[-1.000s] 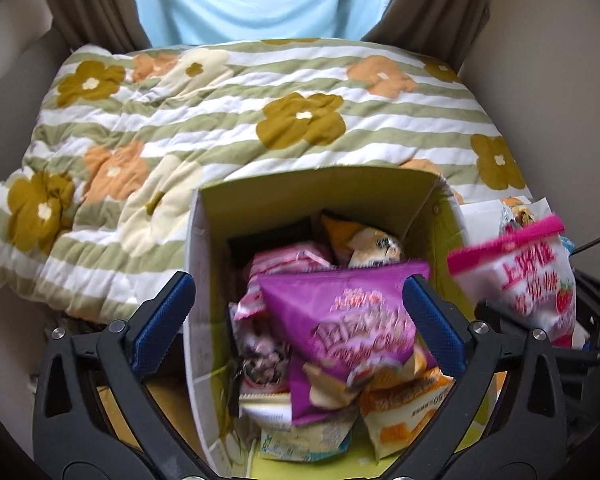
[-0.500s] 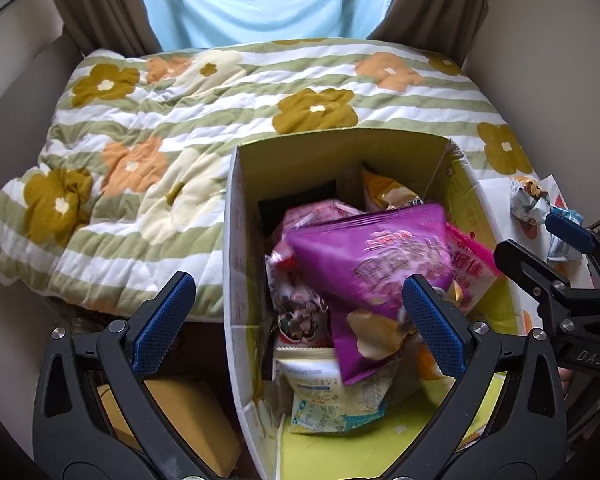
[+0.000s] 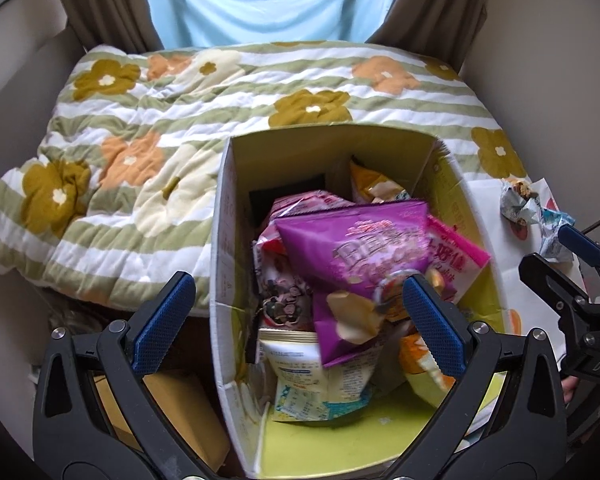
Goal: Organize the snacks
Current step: 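Move both tools back from the box toward the two remaining bags, then grasp the silver potato chip bag with the left tool while the right tool grasps the blue-white bag, then carry both bags over the box and release them inside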
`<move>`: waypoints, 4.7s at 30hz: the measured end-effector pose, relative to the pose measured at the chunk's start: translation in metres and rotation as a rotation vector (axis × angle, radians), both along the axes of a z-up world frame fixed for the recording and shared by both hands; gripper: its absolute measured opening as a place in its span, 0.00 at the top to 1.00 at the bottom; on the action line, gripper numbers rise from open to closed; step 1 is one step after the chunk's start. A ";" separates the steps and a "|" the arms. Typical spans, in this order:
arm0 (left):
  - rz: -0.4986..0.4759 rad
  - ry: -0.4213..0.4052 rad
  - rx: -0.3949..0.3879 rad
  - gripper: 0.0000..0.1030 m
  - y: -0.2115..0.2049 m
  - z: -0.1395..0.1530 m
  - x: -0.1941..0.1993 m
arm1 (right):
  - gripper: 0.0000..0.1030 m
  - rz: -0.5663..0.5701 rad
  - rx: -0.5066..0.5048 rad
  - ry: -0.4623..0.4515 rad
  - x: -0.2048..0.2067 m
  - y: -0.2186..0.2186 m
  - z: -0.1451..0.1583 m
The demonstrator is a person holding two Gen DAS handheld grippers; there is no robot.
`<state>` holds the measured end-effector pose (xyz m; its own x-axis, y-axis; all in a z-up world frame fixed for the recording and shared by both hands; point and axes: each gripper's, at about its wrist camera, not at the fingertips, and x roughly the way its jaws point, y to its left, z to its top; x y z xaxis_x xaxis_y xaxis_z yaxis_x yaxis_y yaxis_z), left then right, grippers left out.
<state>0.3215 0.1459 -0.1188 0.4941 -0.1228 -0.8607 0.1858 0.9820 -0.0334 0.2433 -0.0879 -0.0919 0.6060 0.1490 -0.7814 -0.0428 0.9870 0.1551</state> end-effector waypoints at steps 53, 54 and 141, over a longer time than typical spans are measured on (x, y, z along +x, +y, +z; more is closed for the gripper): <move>-0.588 0.354 0.170 0.00 -0.469 -0.146 0.109 | 0.01 -0.322 0.012 0.203 -0.011 -0.339 -0.099; -0.591 0.363 0.172 0.00 -0.471 -0.152 0.110 | 0.01 -0.325 0.005 0.204 -0.010 -0.339 -0.101; -0.005 0.060 -0.061 0.18 0.001 0.029 0.104 | 0.45 0.138 0.027 0.044 0.034 0.005 0.019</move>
<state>0.4258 0.1465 -0.0897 0.4414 -0.1778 -0.8795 0.1864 0.9770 -0.1040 0.2777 -0.0833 -0.0729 0.5433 0.2500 -0.8015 -0.1703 0.9676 0.1864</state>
